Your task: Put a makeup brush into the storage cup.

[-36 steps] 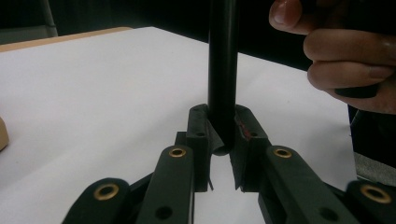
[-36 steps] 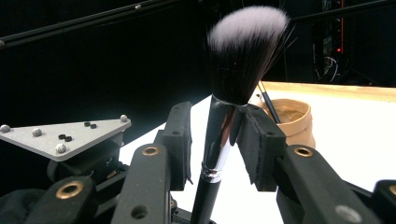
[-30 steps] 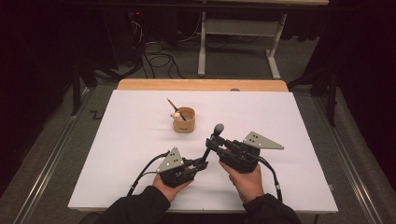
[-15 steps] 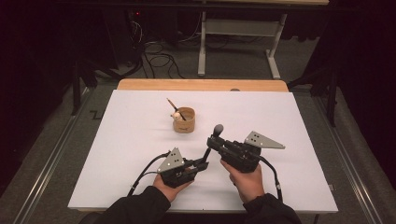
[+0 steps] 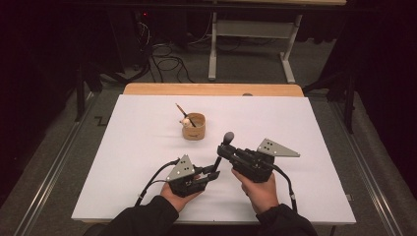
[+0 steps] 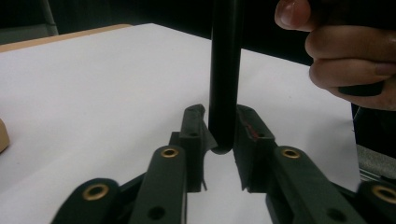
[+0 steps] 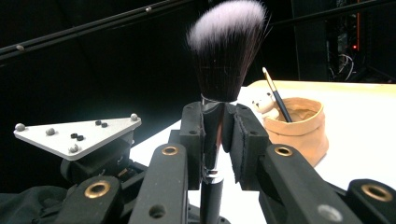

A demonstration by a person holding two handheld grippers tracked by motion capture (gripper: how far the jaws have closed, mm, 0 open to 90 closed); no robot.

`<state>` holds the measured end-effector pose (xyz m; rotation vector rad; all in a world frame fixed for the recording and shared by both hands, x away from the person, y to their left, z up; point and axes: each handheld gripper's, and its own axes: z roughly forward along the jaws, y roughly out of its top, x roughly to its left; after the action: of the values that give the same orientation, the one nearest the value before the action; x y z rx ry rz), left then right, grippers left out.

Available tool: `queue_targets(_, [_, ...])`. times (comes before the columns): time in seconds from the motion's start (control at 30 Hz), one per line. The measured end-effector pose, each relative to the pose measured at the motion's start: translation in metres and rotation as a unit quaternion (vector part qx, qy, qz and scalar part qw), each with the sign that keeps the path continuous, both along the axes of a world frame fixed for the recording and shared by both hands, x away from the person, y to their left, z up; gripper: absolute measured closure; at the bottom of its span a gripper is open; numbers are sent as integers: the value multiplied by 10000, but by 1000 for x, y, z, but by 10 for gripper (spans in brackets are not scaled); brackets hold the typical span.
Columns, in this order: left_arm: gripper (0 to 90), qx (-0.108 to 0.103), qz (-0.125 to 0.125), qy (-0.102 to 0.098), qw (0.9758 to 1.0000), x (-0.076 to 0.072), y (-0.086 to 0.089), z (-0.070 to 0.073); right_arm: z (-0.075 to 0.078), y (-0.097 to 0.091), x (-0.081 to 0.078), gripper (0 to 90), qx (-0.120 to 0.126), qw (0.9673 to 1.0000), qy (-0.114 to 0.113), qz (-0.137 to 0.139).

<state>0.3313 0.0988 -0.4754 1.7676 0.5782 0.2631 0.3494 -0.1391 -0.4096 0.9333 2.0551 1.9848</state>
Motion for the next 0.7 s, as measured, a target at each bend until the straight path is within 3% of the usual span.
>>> queue_targets(0.27, [619,37,60,-44,10000,0,2,5,2,6,-4,784,-339,9992,-204,-8])
queue_targets(0.47, [611,-24,82,-32,10000,0,3,8,2,14,-8,784,-744,9961,-467,-5])
queue_targets(0.7, [620,-137,79,-26,9999,1,7,11,-1,20,-10,783,-1043,9931,-535,64])
